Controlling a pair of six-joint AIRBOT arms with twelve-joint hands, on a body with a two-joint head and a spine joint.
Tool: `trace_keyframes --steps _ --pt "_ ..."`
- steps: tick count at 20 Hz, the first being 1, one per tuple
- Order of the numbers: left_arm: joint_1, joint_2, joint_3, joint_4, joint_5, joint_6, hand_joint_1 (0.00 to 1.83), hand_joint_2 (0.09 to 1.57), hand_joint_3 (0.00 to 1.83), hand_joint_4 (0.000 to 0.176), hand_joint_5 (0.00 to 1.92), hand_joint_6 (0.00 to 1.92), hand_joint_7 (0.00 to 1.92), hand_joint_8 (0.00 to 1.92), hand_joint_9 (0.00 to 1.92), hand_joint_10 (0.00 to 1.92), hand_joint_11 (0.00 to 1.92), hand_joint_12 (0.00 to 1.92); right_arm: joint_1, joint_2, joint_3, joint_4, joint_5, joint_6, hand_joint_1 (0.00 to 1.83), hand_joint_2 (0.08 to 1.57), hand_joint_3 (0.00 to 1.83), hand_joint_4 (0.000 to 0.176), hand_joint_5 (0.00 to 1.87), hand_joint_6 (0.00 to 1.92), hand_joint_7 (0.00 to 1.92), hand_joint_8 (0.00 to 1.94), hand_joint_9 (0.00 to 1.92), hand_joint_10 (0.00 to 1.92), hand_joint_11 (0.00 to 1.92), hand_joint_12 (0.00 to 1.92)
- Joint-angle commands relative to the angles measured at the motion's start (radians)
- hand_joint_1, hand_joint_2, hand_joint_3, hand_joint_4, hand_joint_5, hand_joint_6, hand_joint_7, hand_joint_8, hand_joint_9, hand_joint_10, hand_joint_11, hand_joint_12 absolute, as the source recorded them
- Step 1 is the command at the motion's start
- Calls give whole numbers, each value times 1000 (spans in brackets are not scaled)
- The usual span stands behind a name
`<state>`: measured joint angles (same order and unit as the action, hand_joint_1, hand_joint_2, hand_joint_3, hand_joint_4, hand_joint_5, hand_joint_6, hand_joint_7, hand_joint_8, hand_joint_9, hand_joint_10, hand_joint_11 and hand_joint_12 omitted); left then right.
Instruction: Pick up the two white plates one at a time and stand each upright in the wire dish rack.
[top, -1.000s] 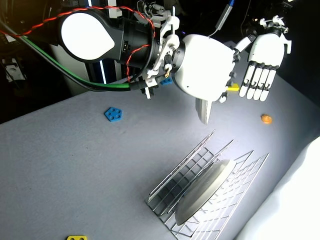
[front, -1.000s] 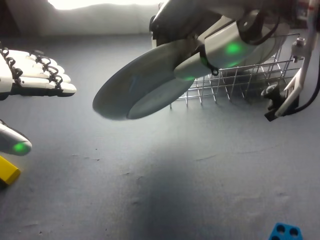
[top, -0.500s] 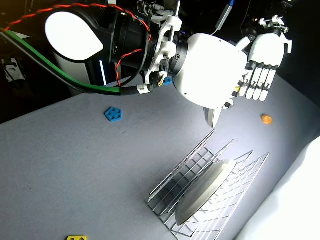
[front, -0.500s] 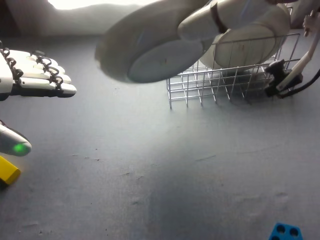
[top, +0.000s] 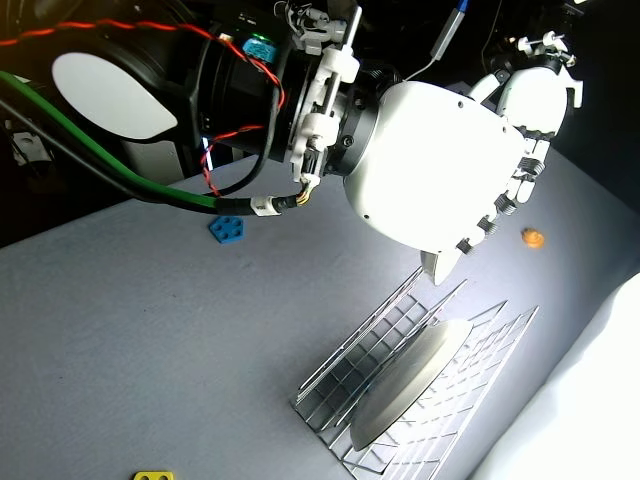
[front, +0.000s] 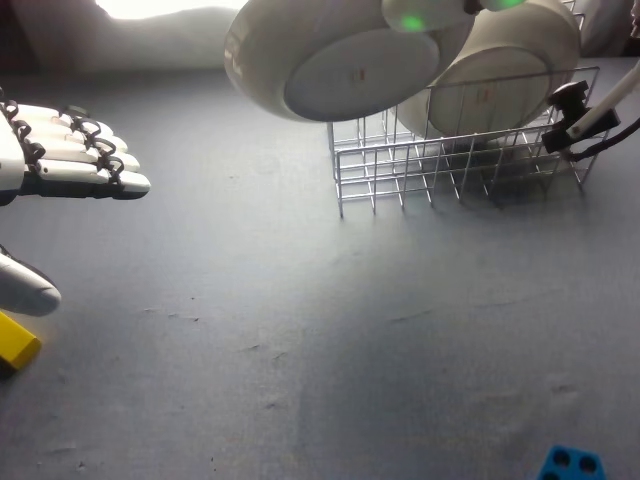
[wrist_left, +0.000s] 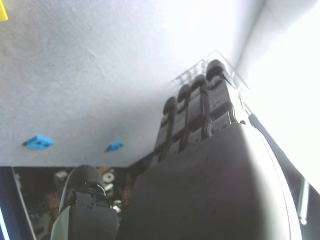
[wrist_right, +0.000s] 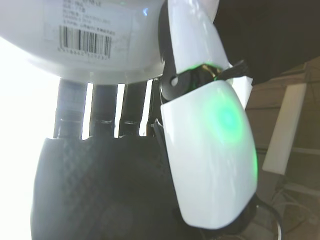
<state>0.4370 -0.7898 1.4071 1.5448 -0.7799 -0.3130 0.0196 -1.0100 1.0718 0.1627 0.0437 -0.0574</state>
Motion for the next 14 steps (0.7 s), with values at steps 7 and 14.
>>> trace_keyframes --steps 7,14 --pt "-11 3 0 -57 -12 -1 0 1071 0 0 13 3 0 0 0 0 0 0 -33 14 -1 34 199 17 1373 1103 2 0 975 1043 1015 873 901 1119 765 1164" --pt "-11 1 1 -55 -12 -1 0 1082 4 0 8 3 0 0 0 0 0 0 -47 16 31 61 217 15 1379 1089 0 0 978 1014 1047 846 950 1063 827 1145"
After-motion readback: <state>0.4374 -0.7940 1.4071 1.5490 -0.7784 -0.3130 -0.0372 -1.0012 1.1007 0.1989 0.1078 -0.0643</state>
